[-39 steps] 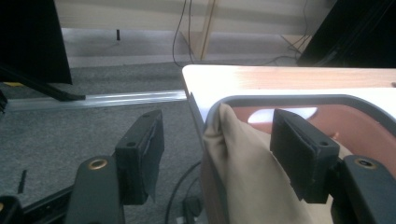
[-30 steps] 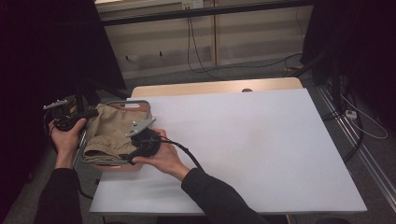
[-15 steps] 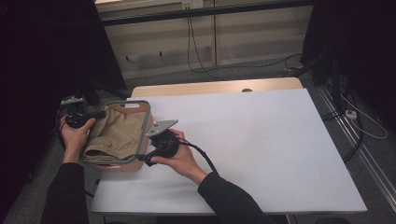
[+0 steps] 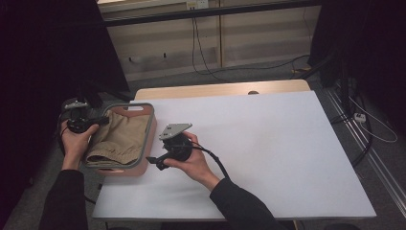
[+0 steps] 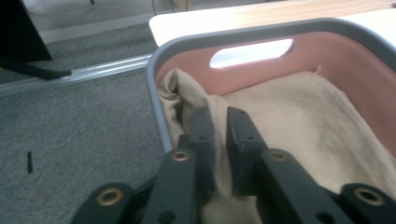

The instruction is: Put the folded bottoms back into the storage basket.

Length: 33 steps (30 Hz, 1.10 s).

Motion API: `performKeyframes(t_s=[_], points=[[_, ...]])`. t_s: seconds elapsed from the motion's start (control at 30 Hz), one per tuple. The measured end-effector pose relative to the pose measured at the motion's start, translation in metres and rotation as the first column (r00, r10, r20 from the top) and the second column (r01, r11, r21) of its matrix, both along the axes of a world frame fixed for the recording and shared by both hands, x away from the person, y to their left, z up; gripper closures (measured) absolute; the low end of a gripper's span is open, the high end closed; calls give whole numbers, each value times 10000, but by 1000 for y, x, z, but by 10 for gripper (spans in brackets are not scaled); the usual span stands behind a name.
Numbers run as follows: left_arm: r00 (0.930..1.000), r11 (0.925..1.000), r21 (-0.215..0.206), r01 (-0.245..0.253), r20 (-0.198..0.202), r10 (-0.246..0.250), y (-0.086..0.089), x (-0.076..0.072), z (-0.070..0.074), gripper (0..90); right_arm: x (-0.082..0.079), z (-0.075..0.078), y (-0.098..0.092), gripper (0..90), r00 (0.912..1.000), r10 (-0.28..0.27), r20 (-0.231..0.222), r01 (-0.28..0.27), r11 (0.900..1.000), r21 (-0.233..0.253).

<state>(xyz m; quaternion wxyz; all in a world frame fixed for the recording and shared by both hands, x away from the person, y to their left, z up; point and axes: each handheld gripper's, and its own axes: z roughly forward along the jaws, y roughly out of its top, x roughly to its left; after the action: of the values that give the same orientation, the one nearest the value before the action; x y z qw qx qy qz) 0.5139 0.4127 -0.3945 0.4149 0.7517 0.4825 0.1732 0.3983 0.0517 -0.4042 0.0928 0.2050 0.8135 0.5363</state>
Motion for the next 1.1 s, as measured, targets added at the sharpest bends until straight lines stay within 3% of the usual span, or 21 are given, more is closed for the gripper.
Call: performKeyframes(t_s=[0.03,0.13,0.23,0.37,0.47,0.6,0.67,0.77,0.9,0.93,1.03,1.1], points=[[9999,9996,-255,80,102,-77,0,-3,0,717,0,0,0,98,10000,14,18,-14,10000,12],[9988,9996,264,-38,484,25,-2,-9,0,593,0,0,0,84,10000,87,-9,-87,10000,14],[9972,9991,347,-236,722,210,-3,-12,1,432,0,0,0,78,10000,38,45,-38,10000,-18],[9947,9983,557,-151,1028,93,-5,-16,5,250,3,-2,1,42,9999,-167,11,167,9997,-177],[9912,9986,526,19,1320,-89,-6,-23,11,185,4,-4,0,42,9989,-462,-84,458,9982,-387],[9852,9984,443,-352,1695,272,-5,-31,14,79,3,-3,0,34,9968,-800,-41,799,9966,-174],[9821,9968,360,-717,1771,642,-2,-35,14,75,1,-2,0,27,9955,-941,88,942,9953,-207],[9784,9970,-96,-770,1916,775,3,-42,12,31,-1,-2,-1,31,9924,-1208,247,1216,9921,-308],[9711,9982,-185,-576,2309,603,4,-56,15,33,-3,-4,-6,38,9885,-1476,318,1481,9889,-123],[9734,9985,-174,-524,2223,550,3,-60,16,33,-3,-4,-7,38,9878,-1532,294,1536,9881,-119],[9708,9990,20,-441,2362,423,-2,-71,19,42,-4,-3,-11,39,9865,-1607,317,1611,9869,-123],[9715,9997,-182,-173,2361,212,-3,-79,21,46,-6,-2,-13,42,9851,-1676,375,1680,9858,-74]])
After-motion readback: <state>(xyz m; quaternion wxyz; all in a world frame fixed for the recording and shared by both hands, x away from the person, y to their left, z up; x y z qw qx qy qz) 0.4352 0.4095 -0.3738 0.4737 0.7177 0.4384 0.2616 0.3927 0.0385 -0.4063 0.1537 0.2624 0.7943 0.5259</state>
